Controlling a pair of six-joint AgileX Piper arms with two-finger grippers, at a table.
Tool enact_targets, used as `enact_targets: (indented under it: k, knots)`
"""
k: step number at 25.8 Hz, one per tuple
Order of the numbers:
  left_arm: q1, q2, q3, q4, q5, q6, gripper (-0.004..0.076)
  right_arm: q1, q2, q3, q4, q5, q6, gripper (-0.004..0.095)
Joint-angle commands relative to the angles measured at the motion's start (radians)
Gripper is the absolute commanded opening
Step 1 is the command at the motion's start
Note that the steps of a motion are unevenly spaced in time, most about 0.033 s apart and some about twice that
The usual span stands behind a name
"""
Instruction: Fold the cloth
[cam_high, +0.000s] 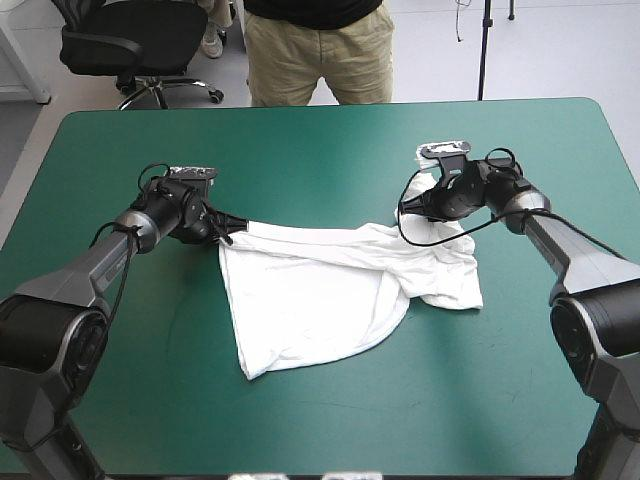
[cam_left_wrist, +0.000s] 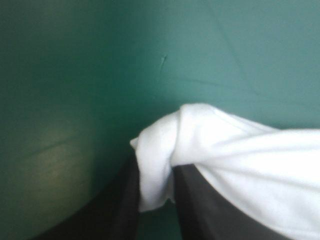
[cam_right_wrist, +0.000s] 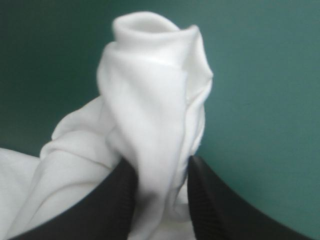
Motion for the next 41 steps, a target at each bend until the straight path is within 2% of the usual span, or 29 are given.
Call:
enact_targets:
  k: [1, 3, 6, 9, 10, 14, 18, 27, 34, 41]
  knots:
    - [0.003, -0.045, -0.109, -0.015, 0.142, 0.063, 0.0410, -0.002, -0.056, -0.151, -0.002, 0.120, -0.045, 0.0515]
    - [0.003, -0.053, -0.205, -0.012, 0.280, 0.101, 0.0450, -0.002, -0.082, -0.221, -0.002, 0.184, -0.045, 0.0510]
    - [0.003, -0.144, -0.252, -0.040, 0.322, 0.163, 0.0449, -0.002, -0.155, -0.248, -0.004, 0.274, -0.045, 0.0509]
    - [-0.017, -0.293, -0.251, -0.088, 0.380, 0.209, 0.0448, -0.002, -0.240, -0.246, -0.035, 0.445, -0.045, 0.0470]
    - [-0.037, -0.343, -0.251, -0.096, 0.405, 0.213, 0.0437, -0.002, -0.267, -0.246, -0.035, 0.471, -0.045, 0.0456]
    - [-0.162, -0.448, -0.251, -0.051, 0.487, 0.206, 0.0380, -0.002, -0.325, -0.246, -0.038, 0.481, -0.045, 0.0439]
    - [-0.276, -0.461, -0.249, -0.002, 0.609, 0.179, 0.0372, -0.002, -0.337, -0.246, -0.038, 0.505, -0.045, 0.0431]
    - [-0.435, -0.462, -0.027, -0.035, 0.572, 0.026, 0.0372, -0.002, -0.337, -0.246, -0.052, 0.530, -0.043, 0.0427]
    - [-0.491, -0.462, 0.196, -0.132, 0.415, -0.020, 0.0374, -0.002, -0.337, -0.246, -0.054, 0.533, -0.043, 0.0427]
    - [-0.491, -0.460, 0.373, -0.174, 0.317, -0.020, 0.0374, -0.002, -0.337, -0.246, -0.054, 0.533, -0.043, 0.0427]
